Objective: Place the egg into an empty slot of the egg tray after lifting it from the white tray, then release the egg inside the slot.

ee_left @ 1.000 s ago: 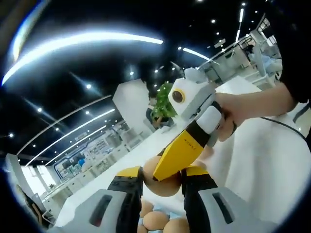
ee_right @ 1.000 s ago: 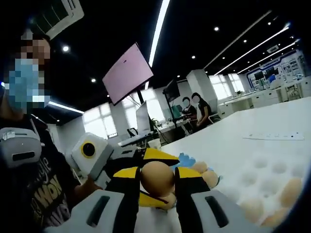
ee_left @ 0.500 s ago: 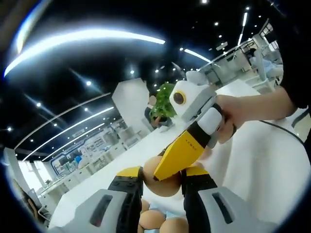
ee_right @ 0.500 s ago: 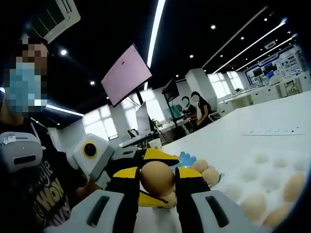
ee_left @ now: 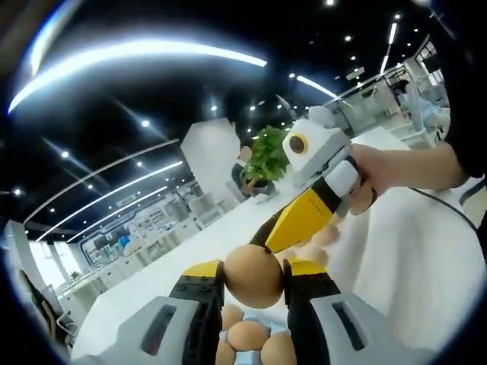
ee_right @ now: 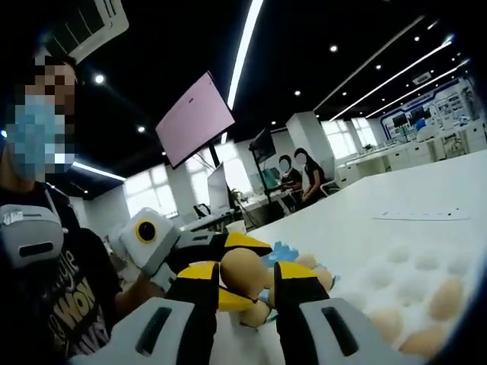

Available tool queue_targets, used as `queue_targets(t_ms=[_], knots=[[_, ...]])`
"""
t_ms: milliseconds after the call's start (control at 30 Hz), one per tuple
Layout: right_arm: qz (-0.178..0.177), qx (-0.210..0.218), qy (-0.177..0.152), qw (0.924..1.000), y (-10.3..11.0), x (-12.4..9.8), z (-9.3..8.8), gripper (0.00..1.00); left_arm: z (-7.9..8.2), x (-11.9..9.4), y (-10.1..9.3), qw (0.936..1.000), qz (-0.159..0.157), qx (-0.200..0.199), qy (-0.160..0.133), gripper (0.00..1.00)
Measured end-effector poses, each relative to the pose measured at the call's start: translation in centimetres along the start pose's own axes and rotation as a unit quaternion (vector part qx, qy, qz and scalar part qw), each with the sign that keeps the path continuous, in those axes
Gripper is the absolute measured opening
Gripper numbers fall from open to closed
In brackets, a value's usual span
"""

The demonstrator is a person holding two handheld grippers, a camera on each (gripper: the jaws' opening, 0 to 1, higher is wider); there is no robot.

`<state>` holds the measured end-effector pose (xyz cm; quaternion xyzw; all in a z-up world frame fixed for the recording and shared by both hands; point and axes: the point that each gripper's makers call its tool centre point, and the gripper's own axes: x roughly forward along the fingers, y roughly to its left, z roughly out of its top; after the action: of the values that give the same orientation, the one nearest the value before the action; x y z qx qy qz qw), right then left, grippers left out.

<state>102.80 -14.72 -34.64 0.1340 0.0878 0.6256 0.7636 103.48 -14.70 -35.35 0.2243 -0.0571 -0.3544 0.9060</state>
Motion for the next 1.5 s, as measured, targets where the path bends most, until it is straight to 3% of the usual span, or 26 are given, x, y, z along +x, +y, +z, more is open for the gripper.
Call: queue_targets(t_ms=[433, 600, 933, 1200, 1500], knots=[[-0.003, -0.010, 0.006, 0.9999, 0.2, -0.2, -0.3, 0.30, -1.9, -1.9, 3.5, 0.9981, 0.040, -0.045, 0.011, 0.31], [-0.002, -0.011, 0.005, 0.9999, 0.2, -0.2, -0.3, 0.30, -3.2, -2.7, 5.0, 0.9966, 0.058, -0.049, 0.030, 0.31], [-0.005, -0.011, 0.009, 0.9999, 0.0, -0.2, -0.5, 0.30, -4.7, -3.7, 6.6, 0.9938, 0.075, -0.071, 0.041, 0.31], [-0.008, -0.012, 0.014, 0.9998, -0.1, -0.1, -0.8, 0.30, -6.2, -4.4, 7.8, 0.9891, 0.092, -0.102, 0.054, 0.31], [-0.005, -0.011, 0.014, 0.9998, -0.1, -0.2, -0.9, 0.30, -9.2, -4.7, 8.7, 0.9801, 0.106, -0.144, 0.086, 0.31]])
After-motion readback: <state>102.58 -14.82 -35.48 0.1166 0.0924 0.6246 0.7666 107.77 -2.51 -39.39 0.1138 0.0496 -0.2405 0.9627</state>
